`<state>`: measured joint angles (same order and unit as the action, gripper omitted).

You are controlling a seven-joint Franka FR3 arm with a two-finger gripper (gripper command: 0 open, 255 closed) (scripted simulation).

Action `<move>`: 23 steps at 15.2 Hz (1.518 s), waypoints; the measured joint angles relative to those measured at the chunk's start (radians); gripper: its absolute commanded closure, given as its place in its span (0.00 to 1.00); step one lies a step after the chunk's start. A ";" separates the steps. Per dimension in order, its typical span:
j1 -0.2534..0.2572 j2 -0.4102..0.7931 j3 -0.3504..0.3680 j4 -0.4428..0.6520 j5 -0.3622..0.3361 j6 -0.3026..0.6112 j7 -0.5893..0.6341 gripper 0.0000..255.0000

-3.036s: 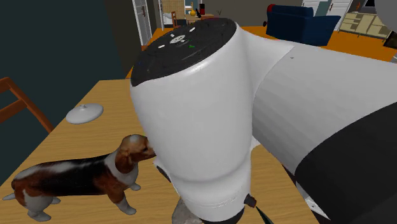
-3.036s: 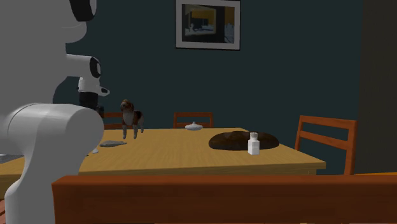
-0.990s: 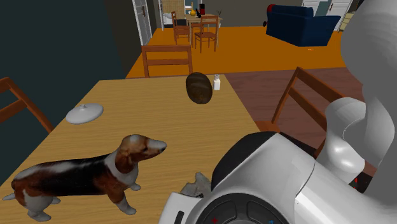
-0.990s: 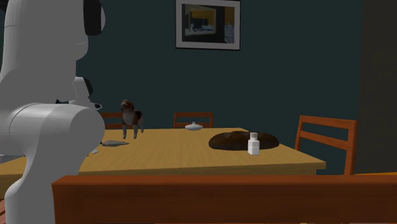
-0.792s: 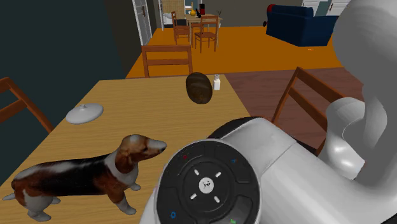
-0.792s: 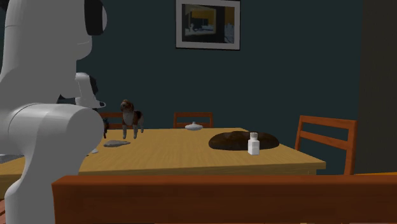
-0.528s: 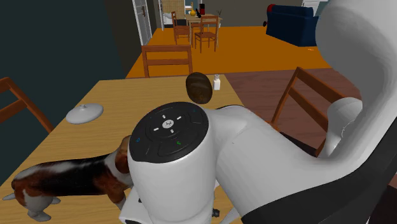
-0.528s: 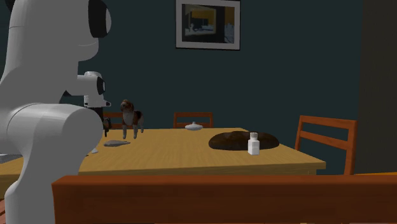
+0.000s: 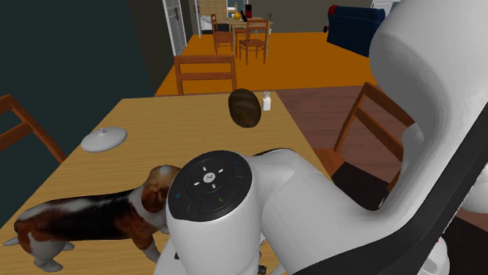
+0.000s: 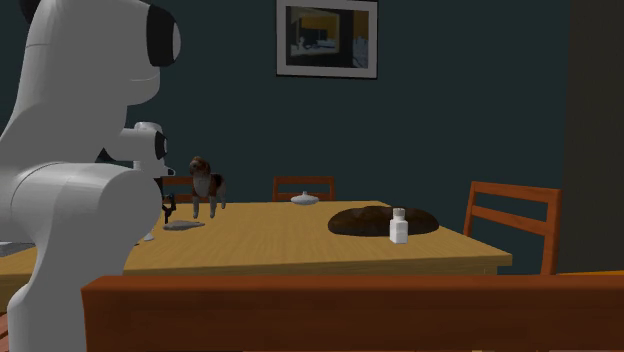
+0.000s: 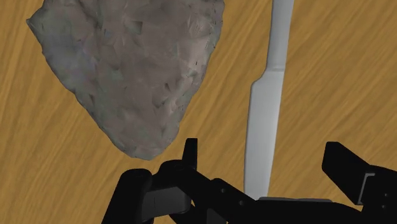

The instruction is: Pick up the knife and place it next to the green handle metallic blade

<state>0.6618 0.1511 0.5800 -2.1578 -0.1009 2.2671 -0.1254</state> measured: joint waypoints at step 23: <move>-0.009 -0.057 0.007 0.041 0.044 -0.087 -0.031 1.00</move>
<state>0.6528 0.0936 0.5872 -2.1169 -0.0570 2.1802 -0.1566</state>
